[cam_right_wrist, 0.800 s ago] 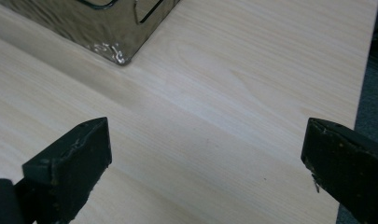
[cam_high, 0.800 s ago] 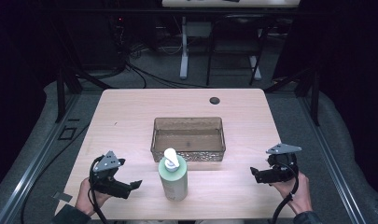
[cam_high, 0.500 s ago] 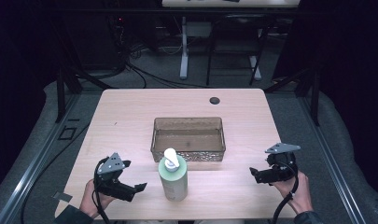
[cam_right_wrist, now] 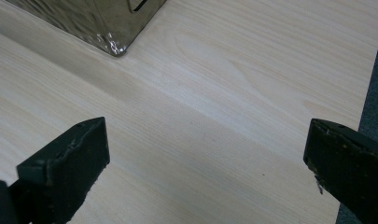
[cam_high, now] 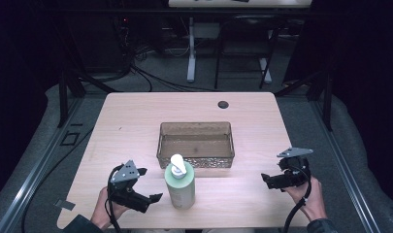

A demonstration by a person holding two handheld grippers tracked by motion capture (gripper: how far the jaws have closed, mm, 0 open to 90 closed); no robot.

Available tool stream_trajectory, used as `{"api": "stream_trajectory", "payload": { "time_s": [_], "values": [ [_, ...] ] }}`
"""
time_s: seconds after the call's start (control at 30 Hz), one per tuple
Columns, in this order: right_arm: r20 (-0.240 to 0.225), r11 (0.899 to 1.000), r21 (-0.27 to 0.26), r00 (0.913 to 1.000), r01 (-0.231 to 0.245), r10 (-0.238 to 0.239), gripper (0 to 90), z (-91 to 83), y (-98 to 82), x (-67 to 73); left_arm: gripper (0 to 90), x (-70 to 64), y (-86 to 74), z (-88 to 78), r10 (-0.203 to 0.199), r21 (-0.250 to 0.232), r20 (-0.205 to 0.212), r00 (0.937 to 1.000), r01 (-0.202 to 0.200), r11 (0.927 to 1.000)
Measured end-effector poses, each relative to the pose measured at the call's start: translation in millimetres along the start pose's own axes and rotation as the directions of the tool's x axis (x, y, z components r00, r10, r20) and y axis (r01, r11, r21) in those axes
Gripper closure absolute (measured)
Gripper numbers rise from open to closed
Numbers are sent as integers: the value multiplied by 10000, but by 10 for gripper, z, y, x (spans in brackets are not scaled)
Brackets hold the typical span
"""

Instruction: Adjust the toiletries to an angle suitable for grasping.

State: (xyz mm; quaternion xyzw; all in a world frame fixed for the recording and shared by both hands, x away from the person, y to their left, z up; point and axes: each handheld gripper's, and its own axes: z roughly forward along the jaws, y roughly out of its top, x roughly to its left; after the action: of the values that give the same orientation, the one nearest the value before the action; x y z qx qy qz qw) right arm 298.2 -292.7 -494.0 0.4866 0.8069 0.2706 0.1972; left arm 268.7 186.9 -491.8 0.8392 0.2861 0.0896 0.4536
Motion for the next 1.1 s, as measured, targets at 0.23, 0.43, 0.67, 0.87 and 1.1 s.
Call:
{"api": "stream_trajectory", "payload": {
  "time_s": [0.23,0.43,0.67,0.87,1.1],
  "values": [
    [-4,10000,21,10000,-32,32,0,-1,5,-16,0,-129,43,123,259,-172,470,9986,-252,9995],
    [-55,10000,64,10000,-4,4,0,13,4,-20,0,-226,82,256,299,-479,721,9969,-265,9985],
    [-85,9999,146,10000,52,-51,0,25,2,-28,0,-272,112,344,302,-878,553,9980,-253,9958],
    [-97,9998,186,9999,48,-46,0,41,1,-36,0,-313,164,436,264,-1192,529,9982,-200,9927],
    [-96,9997,238,9999,80,-78,0,49,-1,-36,3,-340,198,504,197,-1390,340,9992,-148,9902]
  ]
}}
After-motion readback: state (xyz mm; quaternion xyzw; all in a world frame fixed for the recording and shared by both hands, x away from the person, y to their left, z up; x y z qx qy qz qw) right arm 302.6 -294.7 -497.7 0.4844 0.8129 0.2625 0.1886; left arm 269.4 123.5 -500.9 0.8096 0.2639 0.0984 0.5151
